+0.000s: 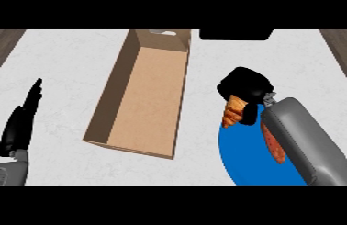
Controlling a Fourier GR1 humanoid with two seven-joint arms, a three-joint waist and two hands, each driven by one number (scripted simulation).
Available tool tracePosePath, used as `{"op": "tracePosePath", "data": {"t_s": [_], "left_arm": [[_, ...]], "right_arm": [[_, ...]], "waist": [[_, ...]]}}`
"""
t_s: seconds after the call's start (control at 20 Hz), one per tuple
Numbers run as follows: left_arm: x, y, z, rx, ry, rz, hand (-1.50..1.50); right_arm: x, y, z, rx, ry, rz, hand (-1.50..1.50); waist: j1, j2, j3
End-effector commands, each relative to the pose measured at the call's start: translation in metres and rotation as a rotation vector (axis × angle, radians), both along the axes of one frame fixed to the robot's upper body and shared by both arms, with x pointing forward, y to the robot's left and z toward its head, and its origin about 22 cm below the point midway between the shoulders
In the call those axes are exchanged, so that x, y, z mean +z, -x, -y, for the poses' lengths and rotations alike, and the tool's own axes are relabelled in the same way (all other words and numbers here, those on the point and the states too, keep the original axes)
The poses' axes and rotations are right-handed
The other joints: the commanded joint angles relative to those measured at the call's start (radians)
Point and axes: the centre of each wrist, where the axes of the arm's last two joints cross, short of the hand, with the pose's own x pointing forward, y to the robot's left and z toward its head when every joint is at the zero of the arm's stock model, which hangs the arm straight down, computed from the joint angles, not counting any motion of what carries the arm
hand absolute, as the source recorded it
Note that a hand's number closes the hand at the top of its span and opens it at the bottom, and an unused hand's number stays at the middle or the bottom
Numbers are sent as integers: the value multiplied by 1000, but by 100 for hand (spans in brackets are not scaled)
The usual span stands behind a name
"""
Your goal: Pick the croissant from the plate and place it in the cardboard box
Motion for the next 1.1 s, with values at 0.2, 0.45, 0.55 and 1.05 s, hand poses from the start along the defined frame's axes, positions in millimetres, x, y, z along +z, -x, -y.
{"op": "tracePosePath", "data": {"t_s": [0.2, 0.45, 0.55, 1.05], "left_arm": [[9, -12, 2, -2, 3, 6, 0], [8, -5, -6, -8, 7, 14, 0], [-9, -7, 13, 8, -11, 2, 0], [3, 4, 7, -5, 2, -2, 0]], "right_arm": [[50, -50, 73, -69, -394, 147, 150], [98, -65, 67, 68, -601, 296, 150], [101, -69, 47, 124, -645, 272, 150], [127, -70, -29, 227, -786, 34, 150]], "waist": [[19, 9, 2], [18, 5, 1], [4, 2, 0], [-10, -9, 0]]}}
